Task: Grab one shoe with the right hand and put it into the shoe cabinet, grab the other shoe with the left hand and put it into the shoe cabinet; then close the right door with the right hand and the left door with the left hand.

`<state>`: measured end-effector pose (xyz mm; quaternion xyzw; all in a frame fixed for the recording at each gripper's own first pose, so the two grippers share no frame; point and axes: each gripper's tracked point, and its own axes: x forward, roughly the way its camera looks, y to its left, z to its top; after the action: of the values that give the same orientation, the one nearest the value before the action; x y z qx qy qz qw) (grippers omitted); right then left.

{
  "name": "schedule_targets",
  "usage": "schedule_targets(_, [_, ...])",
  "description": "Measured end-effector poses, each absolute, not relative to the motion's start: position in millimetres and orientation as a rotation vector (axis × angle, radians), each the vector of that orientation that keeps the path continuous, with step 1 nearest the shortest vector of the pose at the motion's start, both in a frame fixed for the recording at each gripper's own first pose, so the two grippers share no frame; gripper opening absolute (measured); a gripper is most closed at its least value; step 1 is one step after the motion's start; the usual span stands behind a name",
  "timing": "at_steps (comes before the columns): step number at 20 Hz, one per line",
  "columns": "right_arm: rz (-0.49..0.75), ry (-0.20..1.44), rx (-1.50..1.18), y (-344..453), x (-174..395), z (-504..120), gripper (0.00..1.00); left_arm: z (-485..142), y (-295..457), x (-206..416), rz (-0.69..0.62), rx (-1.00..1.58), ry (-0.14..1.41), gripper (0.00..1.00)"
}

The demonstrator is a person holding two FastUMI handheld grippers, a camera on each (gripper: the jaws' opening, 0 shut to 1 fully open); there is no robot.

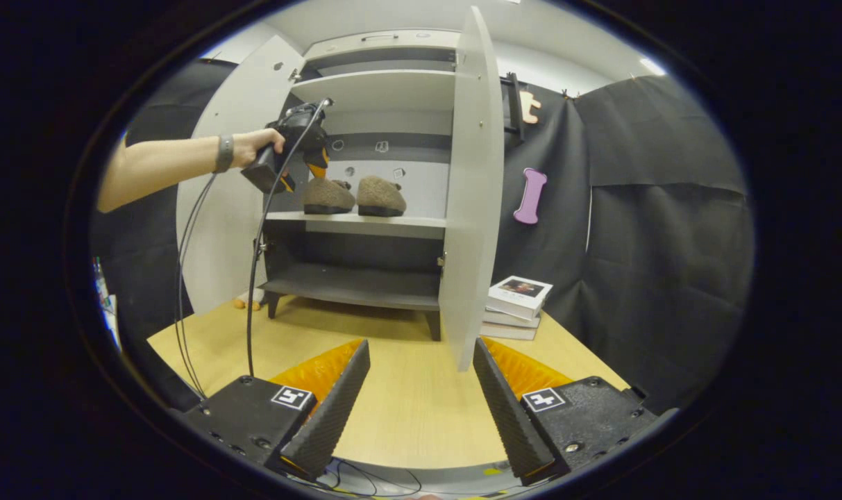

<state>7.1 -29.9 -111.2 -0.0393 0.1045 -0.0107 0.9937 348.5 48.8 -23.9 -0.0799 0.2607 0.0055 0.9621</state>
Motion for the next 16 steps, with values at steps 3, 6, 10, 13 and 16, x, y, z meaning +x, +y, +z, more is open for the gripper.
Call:
schedule_targets(3, [-0.026,0.198,-0.062,-31.0,7.9,-107.5,0.95,2.8,45.8,314.2,-0.038,-0.156,0.399,0.83])
schedule_targets(6, [-0.029,0.187,-0.029,-32.5,11.0,-103.0,0.95,16.6,49.4,273.0,-0.052,-0.159,0.251,0.83])
schedule_targets(10, [-0.029,0.184,0.024,-33.6,18.5,-99.7,0.95,15.8,53.8,210.6,-0.052,-0.078,0.087,0.84])
schedule_targets(13, [-0.033,0.180,0.036,-35.9,22.2,-99.4,0.95,-2.1,62.5,147.0,-0.020,-0.069,0.058,0.94])
schedule_targets(16, [-0.034,0.183,0.040,-36.6,25.1,-97.5,0.95,-28.0,65.1,103.0,0.011,-0.107,0.092,0.94])
